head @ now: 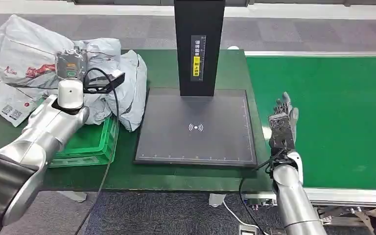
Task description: Moved the parcel from conveyor to table for the left to box.
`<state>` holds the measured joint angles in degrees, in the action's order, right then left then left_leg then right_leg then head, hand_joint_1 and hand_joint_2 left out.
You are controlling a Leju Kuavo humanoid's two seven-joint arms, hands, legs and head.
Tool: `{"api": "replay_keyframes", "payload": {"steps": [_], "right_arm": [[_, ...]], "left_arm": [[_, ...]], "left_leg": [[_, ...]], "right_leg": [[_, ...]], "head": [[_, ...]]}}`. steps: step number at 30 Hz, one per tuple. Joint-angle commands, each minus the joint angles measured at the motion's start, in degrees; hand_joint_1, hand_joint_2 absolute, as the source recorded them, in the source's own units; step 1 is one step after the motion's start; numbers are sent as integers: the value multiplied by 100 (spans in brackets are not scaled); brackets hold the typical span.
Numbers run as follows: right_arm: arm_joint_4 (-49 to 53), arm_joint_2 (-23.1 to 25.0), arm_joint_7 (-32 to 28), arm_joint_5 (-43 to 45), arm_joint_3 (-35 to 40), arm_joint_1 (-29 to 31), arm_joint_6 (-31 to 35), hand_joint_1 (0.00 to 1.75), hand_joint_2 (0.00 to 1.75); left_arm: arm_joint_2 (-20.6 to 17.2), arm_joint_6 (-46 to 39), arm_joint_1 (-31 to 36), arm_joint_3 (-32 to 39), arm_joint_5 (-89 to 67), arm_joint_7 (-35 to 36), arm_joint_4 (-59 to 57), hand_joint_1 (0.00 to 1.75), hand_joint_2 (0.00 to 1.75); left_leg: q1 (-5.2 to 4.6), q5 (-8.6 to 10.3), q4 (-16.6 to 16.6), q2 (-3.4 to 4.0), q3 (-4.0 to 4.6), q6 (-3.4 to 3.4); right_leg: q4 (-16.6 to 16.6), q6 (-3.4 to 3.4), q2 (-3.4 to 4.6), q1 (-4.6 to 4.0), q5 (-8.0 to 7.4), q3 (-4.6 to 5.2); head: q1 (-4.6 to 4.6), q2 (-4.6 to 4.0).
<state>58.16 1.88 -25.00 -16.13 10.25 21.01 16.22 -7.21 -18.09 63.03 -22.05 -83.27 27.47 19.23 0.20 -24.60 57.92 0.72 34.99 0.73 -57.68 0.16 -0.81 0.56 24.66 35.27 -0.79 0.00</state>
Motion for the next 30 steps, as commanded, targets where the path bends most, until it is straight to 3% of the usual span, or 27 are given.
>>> {"api": "replay_keyframes", "payload": {"steps": [1, 30], "right_arm": [[-183, -200, -44, 178, -151, 57, -143, 0, 0], [-284, -210, -29, 216, -115, 181, -171, 0, 0]], "left_arm": [[-182, 948, 97, 751, -40, 251, -635, 175, 175], [-236, 1151, 62, 753, -128, 375, -636, 175, 175]], "left_leg": [[1, -5, -5, 2, -11, -3], [5, -4, 1, -5, 3, -2]], "right_leg": [[7, 2, 10, 4, 2, -11], [4, 1, 6, 2, 0, -2]], "head": [[0, 0], [0, 0]]}}
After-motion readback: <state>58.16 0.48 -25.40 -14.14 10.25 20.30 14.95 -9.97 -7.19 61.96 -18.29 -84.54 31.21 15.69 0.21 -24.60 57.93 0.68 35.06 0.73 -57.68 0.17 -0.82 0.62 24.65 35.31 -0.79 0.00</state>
